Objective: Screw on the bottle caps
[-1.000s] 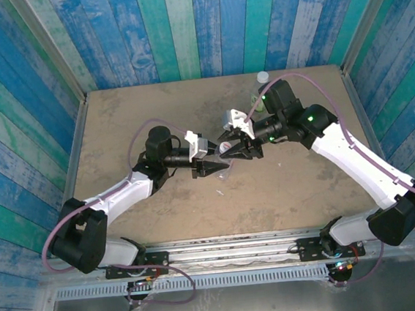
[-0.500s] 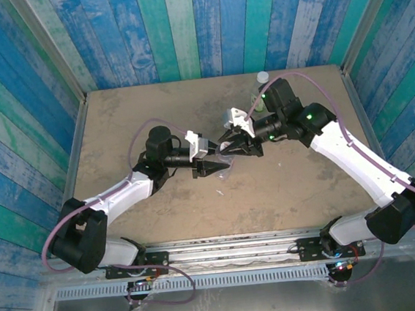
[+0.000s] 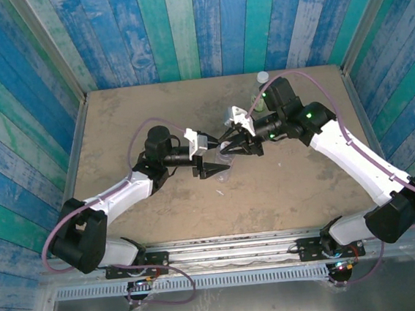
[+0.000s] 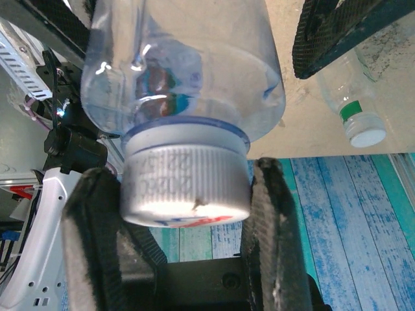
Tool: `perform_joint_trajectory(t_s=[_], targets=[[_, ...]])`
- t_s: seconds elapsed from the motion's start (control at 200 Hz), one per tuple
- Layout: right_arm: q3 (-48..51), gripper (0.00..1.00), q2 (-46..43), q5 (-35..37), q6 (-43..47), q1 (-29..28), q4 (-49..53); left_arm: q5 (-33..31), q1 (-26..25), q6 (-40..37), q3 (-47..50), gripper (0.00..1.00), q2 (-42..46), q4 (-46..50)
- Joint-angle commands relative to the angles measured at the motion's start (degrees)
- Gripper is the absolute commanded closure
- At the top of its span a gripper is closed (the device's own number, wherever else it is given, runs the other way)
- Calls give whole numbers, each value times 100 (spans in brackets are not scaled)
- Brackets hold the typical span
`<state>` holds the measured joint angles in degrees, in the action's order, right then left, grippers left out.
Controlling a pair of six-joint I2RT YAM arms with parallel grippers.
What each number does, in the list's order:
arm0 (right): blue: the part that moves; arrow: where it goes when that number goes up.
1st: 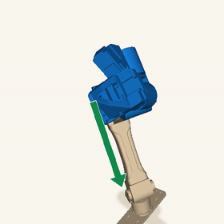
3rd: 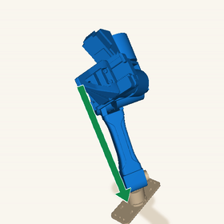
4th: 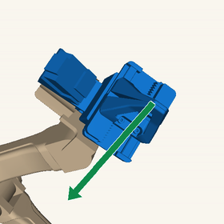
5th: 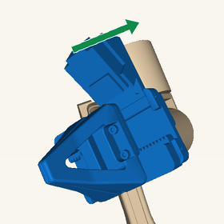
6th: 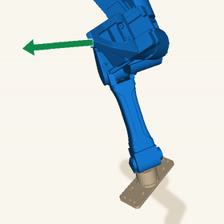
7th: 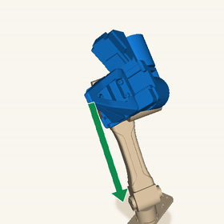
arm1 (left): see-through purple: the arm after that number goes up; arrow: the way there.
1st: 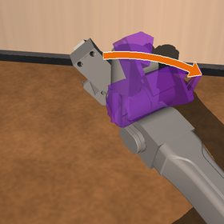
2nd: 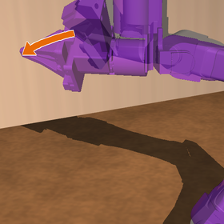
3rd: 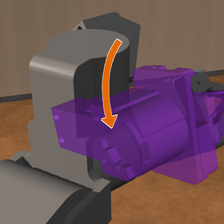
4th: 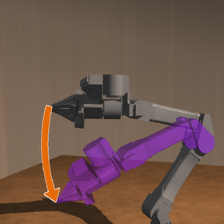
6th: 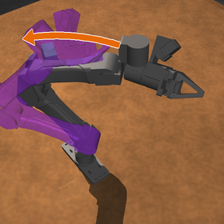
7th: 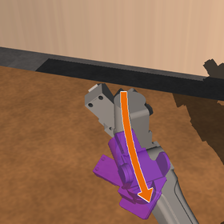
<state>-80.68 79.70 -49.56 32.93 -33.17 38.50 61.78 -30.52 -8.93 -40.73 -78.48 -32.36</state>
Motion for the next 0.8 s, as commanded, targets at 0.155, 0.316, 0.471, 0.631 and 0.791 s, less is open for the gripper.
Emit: perform_joint_trajectory(t_s=[0.155,0.316,0.471,0.631,0.791], targets=[[211,77,-130,-488,-665,19,-997,-35,9,229,-84,21,-35,-280],[303,76,-157,-460,-704,19,-1099,-8,3,267,-110,35,-36,-305],[377,77,-173,-350,-827,21,-1136,-155,8,156,-100,45,0,-228],[621,82,-321,336,-1744,13,-1594,-1167,3,278,18,47,27,-649],[879,83,-451,1945,-2928,-159,-2012,-2094,-4,345,-193,50,-238,-919]])
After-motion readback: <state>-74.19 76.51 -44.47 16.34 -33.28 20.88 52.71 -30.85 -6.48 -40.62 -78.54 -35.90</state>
